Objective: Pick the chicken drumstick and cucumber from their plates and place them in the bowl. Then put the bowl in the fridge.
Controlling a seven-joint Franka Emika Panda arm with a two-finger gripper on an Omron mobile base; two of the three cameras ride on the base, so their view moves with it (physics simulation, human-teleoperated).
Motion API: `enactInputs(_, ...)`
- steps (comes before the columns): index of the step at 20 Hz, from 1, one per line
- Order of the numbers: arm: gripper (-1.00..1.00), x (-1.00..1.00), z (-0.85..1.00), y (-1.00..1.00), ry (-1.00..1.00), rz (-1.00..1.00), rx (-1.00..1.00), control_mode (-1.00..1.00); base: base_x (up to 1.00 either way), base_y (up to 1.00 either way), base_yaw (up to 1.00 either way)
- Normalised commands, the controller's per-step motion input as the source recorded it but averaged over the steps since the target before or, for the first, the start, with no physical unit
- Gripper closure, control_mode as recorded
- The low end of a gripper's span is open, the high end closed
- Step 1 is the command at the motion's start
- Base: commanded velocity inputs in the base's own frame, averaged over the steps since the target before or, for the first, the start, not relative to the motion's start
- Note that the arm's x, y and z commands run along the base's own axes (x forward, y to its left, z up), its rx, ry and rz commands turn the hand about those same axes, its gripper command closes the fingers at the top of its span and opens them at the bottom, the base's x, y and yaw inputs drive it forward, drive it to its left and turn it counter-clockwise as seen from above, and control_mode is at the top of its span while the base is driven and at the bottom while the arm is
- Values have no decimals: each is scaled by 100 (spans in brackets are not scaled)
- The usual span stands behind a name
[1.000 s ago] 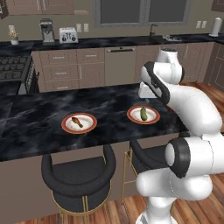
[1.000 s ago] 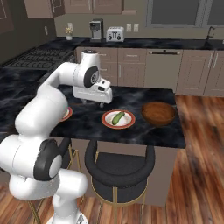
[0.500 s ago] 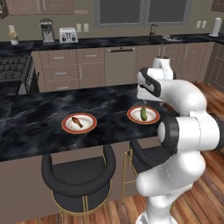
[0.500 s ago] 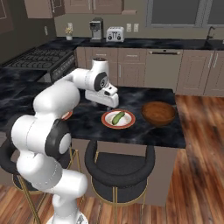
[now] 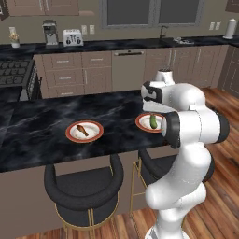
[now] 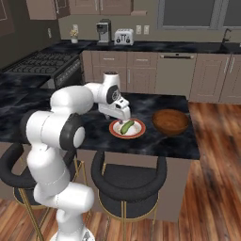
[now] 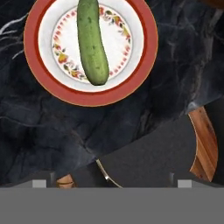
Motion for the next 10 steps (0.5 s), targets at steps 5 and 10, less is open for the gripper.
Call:
enactInputs(5,-100,56,-40,-4,0,0,5,-100,0,0,0)
enactInputs(10,-100,43,-45,-2,0,0,1,-100,0,0,0)
